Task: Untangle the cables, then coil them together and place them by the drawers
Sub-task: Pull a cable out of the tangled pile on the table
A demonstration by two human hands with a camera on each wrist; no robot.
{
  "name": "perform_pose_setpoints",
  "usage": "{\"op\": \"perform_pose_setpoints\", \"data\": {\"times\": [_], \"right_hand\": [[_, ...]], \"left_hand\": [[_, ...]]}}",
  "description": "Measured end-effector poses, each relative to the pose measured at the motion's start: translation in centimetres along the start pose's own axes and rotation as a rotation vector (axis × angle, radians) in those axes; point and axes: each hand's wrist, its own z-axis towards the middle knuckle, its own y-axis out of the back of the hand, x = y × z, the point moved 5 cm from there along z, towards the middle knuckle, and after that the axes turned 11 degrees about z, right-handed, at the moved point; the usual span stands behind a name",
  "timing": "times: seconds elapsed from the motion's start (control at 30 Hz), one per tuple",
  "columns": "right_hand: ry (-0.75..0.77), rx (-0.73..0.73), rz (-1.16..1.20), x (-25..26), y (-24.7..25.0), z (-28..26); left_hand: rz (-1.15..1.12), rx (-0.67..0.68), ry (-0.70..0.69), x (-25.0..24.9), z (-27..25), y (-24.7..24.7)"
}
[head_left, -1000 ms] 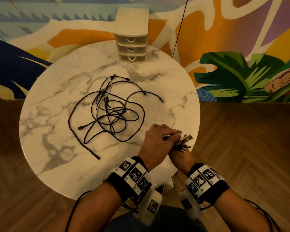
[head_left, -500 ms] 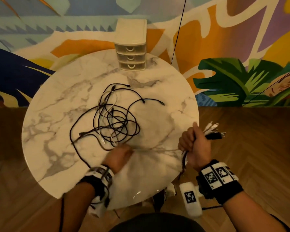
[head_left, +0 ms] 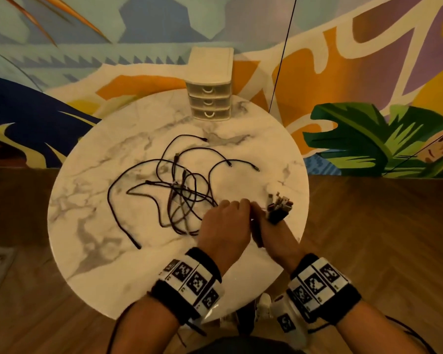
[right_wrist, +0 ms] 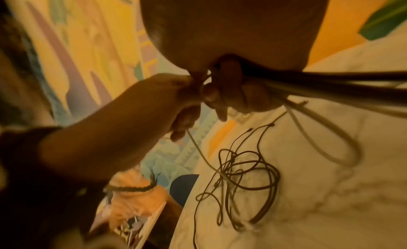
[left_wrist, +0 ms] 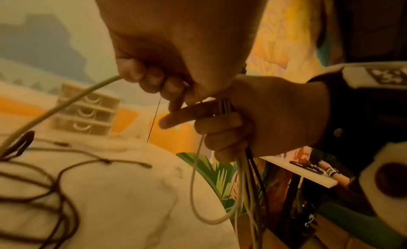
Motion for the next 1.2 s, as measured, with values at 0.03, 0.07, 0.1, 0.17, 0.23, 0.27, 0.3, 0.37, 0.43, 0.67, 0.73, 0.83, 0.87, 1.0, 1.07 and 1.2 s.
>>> {"op": "perform_pose_setpoints", "data": {"times": [0.03,0.07,0.1,0.17,0.23,0.27,0.3,0.37,0.43,0.67,0.73,0.83,0.87,1.0,1.07,1.2], "right_hand": [[-0.017,-0.026,0.013,-0.4,0.3,0.3],[-0.02,-0.049,0.024,-0.5,0.8,0.6],[-0.012,-0.073,0.039,-0.7,1.3,0.8],[0.033,-0.104,0.098,-0.8,2.4,1.3],[0.089,-0.113,0.127,-0.7,3.4,1.6],[0.11,-0.12,0.139,-0.6,3.8,1.7],[0.125,-0.131,0.152,-0.5,4.4,1.8],[0.16,-0.171,0.194,0.0,5.7,1.9],[0.208,-0.228,0.22,0.6,6.9,1.9],[0.242,-0.346,0.295,0.4,8.2,2.3],[0.252,-0.387,0.334,0.4,8.9,2.2],[0.259,-0.442,0.396,0.2,9.5,2.1],[0.259,-0.452,0.409,0.2,9.5,2.2],[0.29,-0.457,0.408,0.6,9.8,2.4],[0.314,-0.466,0.42,0.9,10.3,2.4],[0.292,-0.494,0.449,0.3,11.6,2.5]], "left_hand": [[-0.017,0.001,-0.013,-0.2,-0.3,-0.5],[-0.064,-0.004,-0.022,-0.2,-0.6,-1.1],[-0.122,-0.002,-0.015,0.0,-0.9,-1.7],[-0.297,0.047,0.044,0.6,-1.6,-3.8],[-0.461,0.145,0.123,2.3,-2.5,-7.3],[-0.483,0.212,0.155,3.7,-2.9,-9.3],[-0.469,0.262,0.18,5.5,-3.1,-11.1],[-0.406,0.265,0.269,9.8,-2.6,-12.7],[-0.386,0.104,0.388,13.7,-1.2,-11.3],[-0.251,0.205,0.362,15.0,-0.1,-11.7],[-0.331,0.079,0.434,15.5,-0.4,-10.7],[-0.419,-0.177,0.402,14.1,-0.4,-6.2],[-0.444,-0.171,0.342,13.0,-0.2,-5.3],[-0.521,-0.134,0.17,9.3,-0.4,-3.3],[-0.475,-0.295,0.158,9.2,-0.4,-1.5],[-0.495,-0.473,0.173,9.0,0.3,0.8]]}}
